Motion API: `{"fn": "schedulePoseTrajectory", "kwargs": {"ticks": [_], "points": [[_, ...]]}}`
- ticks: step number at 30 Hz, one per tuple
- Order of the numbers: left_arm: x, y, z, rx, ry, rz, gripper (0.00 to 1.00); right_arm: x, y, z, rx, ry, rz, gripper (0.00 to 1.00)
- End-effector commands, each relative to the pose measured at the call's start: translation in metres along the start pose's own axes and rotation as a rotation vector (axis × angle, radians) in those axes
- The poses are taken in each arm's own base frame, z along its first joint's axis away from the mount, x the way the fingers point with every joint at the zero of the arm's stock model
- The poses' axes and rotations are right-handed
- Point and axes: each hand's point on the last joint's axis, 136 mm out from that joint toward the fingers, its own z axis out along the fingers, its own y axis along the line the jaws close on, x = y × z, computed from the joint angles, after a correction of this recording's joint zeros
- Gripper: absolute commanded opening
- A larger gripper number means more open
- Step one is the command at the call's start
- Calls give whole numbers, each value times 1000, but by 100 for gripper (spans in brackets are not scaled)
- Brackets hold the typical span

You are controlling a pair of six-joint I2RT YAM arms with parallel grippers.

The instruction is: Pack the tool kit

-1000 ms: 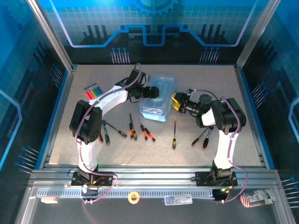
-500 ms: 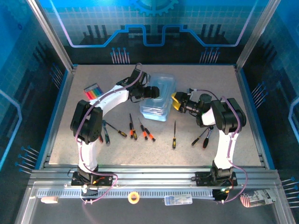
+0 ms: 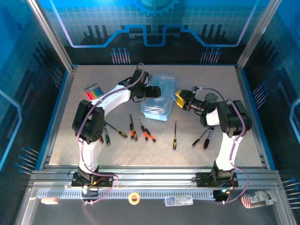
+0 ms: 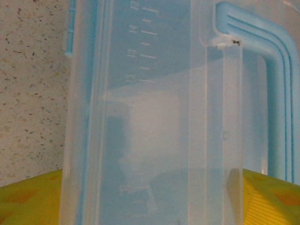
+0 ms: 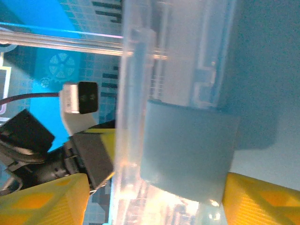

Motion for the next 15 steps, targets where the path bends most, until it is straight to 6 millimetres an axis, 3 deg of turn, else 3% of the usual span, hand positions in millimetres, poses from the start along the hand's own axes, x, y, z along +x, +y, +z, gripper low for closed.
{"fn": "schedulePoseTrajectory", "kwargs": {"ticks": [1,9,15], "points": [[81,73,30,-257,265,-60,79,-3,23,-10,-61,-4,-102,72],[76,67,26,-242,258,-61,78,-7,-10,-29,123,-65,-93,72],[70,56,20,-210,244,-64,78,-7,-10,-40,248,-84,-151,73]]}}
